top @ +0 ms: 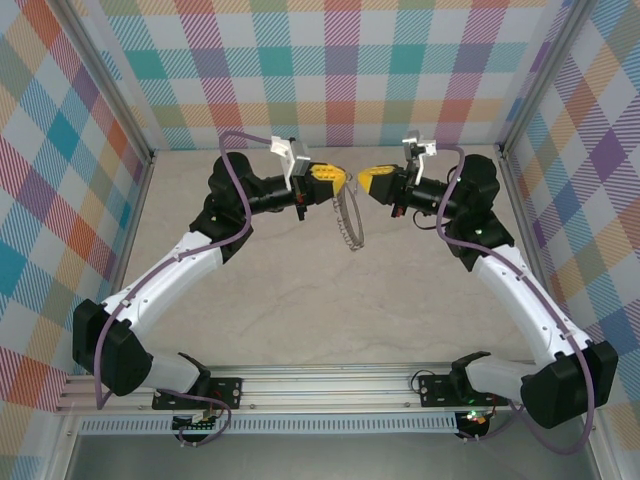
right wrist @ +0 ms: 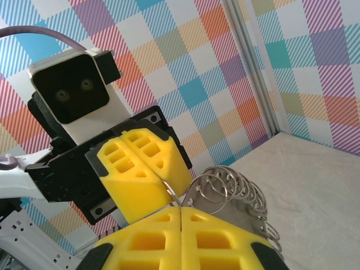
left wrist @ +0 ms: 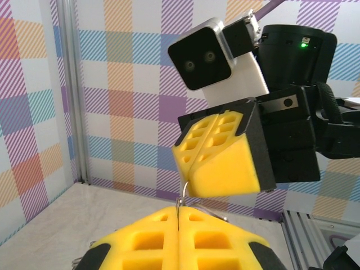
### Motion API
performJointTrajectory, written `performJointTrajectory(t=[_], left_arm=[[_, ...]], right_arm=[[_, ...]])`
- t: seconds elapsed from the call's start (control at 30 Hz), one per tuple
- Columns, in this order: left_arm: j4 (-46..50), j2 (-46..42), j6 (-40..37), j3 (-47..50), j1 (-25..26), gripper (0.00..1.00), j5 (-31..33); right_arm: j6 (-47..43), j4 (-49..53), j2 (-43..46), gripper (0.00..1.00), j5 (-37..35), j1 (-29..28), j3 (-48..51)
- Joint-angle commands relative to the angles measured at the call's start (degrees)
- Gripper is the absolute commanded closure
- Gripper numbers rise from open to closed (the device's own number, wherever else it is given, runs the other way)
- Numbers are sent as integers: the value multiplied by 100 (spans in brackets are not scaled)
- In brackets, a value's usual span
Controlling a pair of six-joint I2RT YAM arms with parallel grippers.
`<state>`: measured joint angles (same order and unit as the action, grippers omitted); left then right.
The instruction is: Put the keys on the keyring
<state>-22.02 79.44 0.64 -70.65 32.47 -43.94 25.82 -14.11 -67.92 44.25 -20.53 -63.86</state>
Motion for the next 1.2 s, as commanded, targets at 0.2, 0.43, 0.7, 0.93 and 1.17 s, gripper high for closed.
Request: performJointTrajectory(t=[0.2,0.43,0.7,0.93,1.17], left_arm=[[61,141,66,-279,93,100,-205],[43,192,100,-312,117,100,-198],[51,194,74,-299,119,100,-70],[93,165,47,-300,119,100,-50],[189,195,43,-369,118,100,-187]], right_arm=[[-86,-378,-64,100,186,23,-136],[-69,-395,-78,100,181,23,-93],[-163,-271,97,100,87,23,22],[-500,175,391,100,-61,22,119],[-873,568,412,100,17,32,88]])
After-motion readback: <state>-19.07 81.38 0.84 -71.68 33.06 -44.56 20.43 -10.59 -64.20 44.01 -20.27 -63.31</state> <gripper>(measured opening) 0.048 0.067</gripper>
